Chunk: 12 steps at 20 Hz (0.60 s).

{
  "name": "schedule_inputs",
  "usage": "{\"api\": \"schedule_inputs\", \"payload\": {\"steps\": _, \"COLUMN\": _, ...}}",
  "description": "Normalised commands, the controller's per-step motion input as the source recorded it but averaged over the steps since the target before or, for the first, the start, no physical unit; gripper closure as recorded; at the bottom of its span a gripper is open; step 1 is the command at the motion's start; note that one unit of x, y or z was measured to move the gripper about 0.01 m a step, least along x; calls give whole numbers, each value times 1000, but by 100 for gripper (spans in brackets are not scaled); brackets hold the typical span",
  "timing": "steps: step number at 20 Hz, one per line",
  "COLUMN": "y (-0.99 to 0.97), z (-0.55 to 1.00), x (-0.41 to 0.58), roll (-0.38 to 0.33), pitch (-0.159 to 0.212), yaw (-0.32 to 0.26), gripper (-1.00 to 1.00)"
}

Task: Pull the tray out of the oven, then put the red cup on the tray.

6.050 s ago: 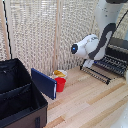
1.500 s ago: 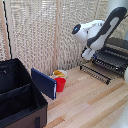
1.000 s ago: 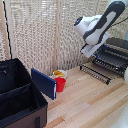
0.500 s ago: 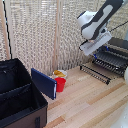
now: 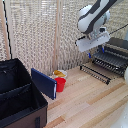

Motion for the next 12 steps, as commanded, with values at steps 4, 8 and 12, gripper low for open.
{"api": "schedule_inputs", "payload": {"steps": 4, "y": 543, "z": 0, "x": 0, "roll": 248, "pitch": -132, "yaw": -128, "gripper": -100}}
{"api": "schedule_inputs", "payload": {"steps": 8, "y": 641, "z": -59, "x": 0, "roll": 211, "pitch": -105, "yaw": -102, "gripper": -100}}
{"api": "schedule_inputs", "payload": {"steps": 12, "y": 706, "z": -178, "x": 0, "roll": 181, "pitch": -78, "yaw": -87, "gripper": -100}}
